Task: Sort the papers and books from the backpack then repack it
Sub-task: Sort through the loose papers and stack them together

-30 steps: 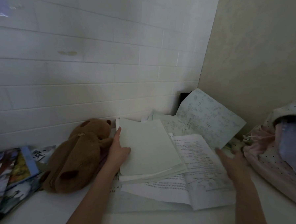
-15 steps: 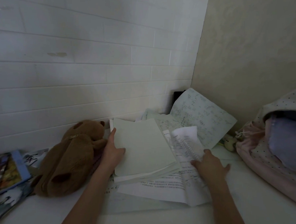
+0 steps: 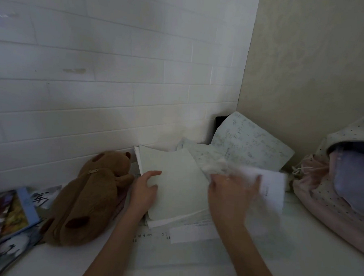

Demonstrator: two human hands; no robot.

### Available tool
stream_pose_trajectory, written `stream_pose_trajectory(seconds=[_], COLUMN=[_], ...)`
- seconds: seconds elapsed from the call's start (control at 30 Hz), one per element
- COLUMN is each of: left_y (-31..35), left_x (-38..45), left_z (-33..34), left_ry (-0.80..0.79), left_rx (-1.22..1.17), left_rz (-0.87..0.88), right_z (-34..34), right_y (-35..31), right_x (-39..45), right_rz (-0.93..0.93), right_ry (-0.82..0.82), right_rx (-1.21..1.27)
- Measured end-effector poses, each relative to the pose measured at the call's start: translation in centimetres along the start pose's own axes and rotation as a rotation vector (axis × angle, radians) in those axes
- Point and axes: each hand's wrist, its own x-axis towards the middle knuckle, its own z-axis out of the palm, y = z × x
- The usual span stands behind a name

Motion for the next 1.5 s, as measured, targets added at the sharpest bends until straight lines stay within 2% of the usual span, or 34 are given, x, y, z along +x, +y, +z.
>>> stream_pose_trajectory(seconds=[0.07, 0.1, 0.13, 0.2, 0.23, 0.33, 0.4, 0.47, 0.5, 0.53, 0.63, 0.67, 0.73, 0.8, 0.83, 0.93, 1.0, 1.03, 1.1, 1.17, 1.2, 1.23, 1.33, 1.4, 1.43, 1.5], left_y=[0.1, 0.1, 0.0, -0.1, -0.1, -0.1, -0.2, -0.3, -0.3, -0.3, -0.4, -0.4, -0.4, -0.3, -0.2, -0.2, -0.3, -0.3, -0.3, -0.3, -0.2, -0.1, 0.1, 0.3, 0.3, 0.2], left_x=[0.0, 0.0, 0.0, 0.1, 0.2, 0.3, 0.3, 0.3, 0.3, 0.3, 0.3, 0.3, 0.3, 0.2, 0.2, 0.1, 0.1, 0.1, 0.2, 0.1, 0.1, 0.0, 0.0, -0.1, -0.1, -0.1], left_z=[-0.1, -0.1, -0.1, -0.1, -0.1, 0.1, 0.1, 0.2, 0.2, 0.3, 0.3, 0.3, 0.2, 0.2, 0.2, 0.3, 0.3, 0.3, 0.2, 0.2, 0.3, 0.3, 0.4, 0.4, 0.5, 0.5], left_ry=[0.005, 0.004, 0.001, -0.003, -0.003, 0.004, 0.0, 0.001, 0.0, -0.001, 0.008, 0.008, 0.001, -0.004, 0.0, 0.002, -0.004, -0.004, -0.005, -0.01, -0.007, 0.002, 0.015, 0.014, 0.014, 0.016], left_rx=[0.0, 0.002, 0.006, 0.018, 0.022, 0.031, 0.032, 0.028, 0.026, 0.024, 0.019, 0.019, 0.017, 0.009, 0.004, 0.013, 0.009, 0.008, 0.028, 0.033, 0.027, 0.025, 0.008, -0.004, -0.021, -0.061], left_rz=[-0.004, -0.004, -0.001, -0.01, -0.021, -0.031, -0.038, -0.042, -0.043, -0.044, -0.039, -0.035, -0.029, -0.016, -0.016, -0.024, -0.029, -0.032, -0.044, -0.046, -0.038, -0.024, 0.006, 0.012, 0.012, -0.01], right_z=[-0.4, -0.6, -1.1, -1.6, -1.4, -1.2, -1.2, -1.3, -1.2, -0.8, 0.9, 1.2, 1.7, 1.1, 1.0, -0.5, -1.0, -1.1, -0.6, 1.2, 1.7, 2.1, 2.7, 1.8, 1.6, 1.7], right_y=[-2.2, -2.8, -3.3, -3.3, -2.8, 0.4, 3.4, 5.7, 6.6, 7.5, 9.7, 9.9, 10.3, 9.7, 9.2, 7.1, 6.1, 5.7, 5.0, 5.6, 6.0, 6.3, 6.8, 6.3, 6.0, 5.9], right_x=[-0.9, -1.3, -1.6, -1.4, -1.0, 1.1, 2.1, 2.4, 2.5, 2.8, 3.0, 2.7, 2.4, 2.5, 2.7, 2.5, 2.2, 2.1, 2.0, 2.0, 1.8, 1.6, 1.7, 1.7, 1.7, 1.7], right_rz=[-0.152, -0.257, -0.375, -0.483, -0.436, -0.112, 0.045, 0.18, 0.297, 0.451, 0.912, 0.996, 1.074, 1.034, 0.945, 0.574, 0.392, 0.336, 0.397, 0.47, 0.476, 0.486, 0.541, 0.476, 0.463, 0.515], right_ry=[-0.173, -0.199, -0.175, 0.029, 0.17, 0.467, 0.595, 0.698, 0.696, 0.61, 0.108, 0.024, 0.065, 0.075, -0.01, -0.489, -0.846, -0.939, -0.868, -0.601, -0.551, -0.594, -0.783, -0.773, -0.656, -0.215], right_rx=[0.158, 0.289, 0.392, 0.487, 0.519, 0.514, 0.486, 0.324, 0.25, 0.26, 0.597, 0.719, 1.021, 1.405, 1.514, 1.38, 1.375, 1.371, 1.268, 0.919, 0.737, 0.652, 0.778, 0.839, 0.836, 0.696])
